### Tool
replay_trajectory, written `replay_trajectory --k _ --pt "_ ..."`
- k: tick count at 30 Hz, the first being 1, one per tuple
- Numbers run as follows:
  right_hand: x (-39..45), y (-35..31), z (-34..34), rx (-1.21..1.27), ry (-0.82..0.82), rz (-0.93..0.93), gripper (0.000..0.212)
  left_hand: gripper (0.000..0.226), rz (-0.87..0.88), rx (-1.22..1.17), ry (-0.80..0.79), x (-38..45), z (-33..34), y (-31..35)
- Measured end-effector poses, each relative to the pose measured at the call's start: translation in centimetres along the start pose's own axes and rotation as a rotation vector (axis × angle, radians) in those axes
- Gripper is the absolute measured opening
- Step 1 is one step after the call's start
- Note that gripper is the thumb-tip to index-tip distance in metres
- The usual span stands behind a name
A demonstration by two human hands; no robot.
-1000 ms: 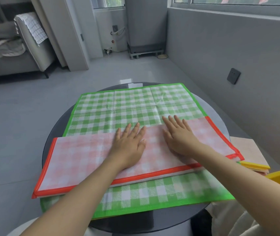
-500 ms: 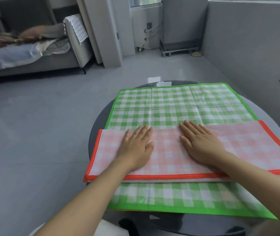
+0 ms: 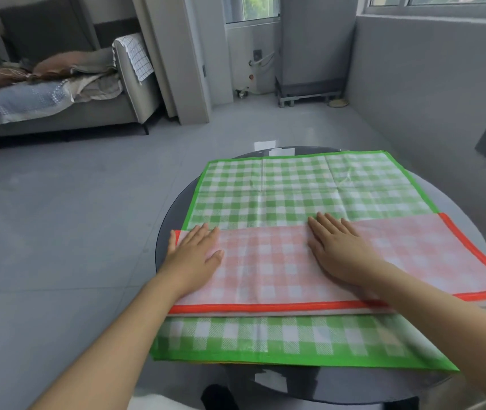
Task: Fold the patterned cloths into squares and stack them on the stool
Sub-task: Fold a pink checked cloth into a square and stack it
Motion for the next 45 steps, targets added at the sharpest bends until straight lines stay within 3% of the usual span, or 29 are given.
replay_trajectory --k 6,9,13,17,20,24,27,29,32,39,45 --pt "0.1 -5.0 -0.4 0.203 0.059 -0.264 0.048 0.077 -0.018 -0.076 0.076 0.5 -2.0 -0.7" --pt "0.3 -6.0 0.0 0.185 -0.012 -0.255 0.064 0.081 -0.040 -0.075 0.144 1.2 -2.8 -0.9" --pt "0.4 -6.1 0.1 0.118 -0.091 -0.240 0.107 0.066 -0.075 -0.118 0.225 1.6 -3.7 -1.3" --pt "0.3 -6.4 -0.1 0.080 -0.157 -0.226 0.099 0.045 -0.104 -0.363 0.299 0.9 -4.4 -2.0" --pt "0.1 -6.7 -0.3 0.040 -0.189 -0.220 0.104 0.043 -0.167 -0.551 0.365 0.5 -4.9 -2.7" --pt "-0.2 -6.9 -0.4 0.032 -0.239 -0.226 0.113 0.040 -0.273 -0.774 0.172 0.2 -5.2 -4.1" --pt "-0.5 -7.0 -0.5 0.011 -0.284 -0.242 0.119 0.022 -0.315 -0.862 0.042 -0.1 -5.6 -4.6" --pt "-0.6 -7.0 -0.5 0.002 -0.321 -0.245 0.123 0.014 -0.352 -0.970 0.043 -0.2 -5.9 -4.8" --pt "-0.7 -7.1 -0.5 -0.004 -0.360 -0.241 0.126 0.022 -0.387 -1.165 0.079 -0.3 -6.6 -4.6" --pt "-0.8 -7.1 -0.5 0.016 -0.385 -0.234 0.125 0.019 -0.318 -1.520 0.099 0.1 -8.9 -1.5" --pt "-1.9 -6.7 -1.1 0.097 -0.325 -0.290 0.113 0.020 -0.261 -1.656 0.197 1.3 -10.2 3.1"
Point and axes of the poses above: each hand's wrist, its own x-axis towards the middle knuckle, its own z-axis out of the palm, y = z × x, the point moved 2 cm from there along x, towards the middle knuckle, and after that the axes turned 6 degrees about z, right-handed, at the moved point
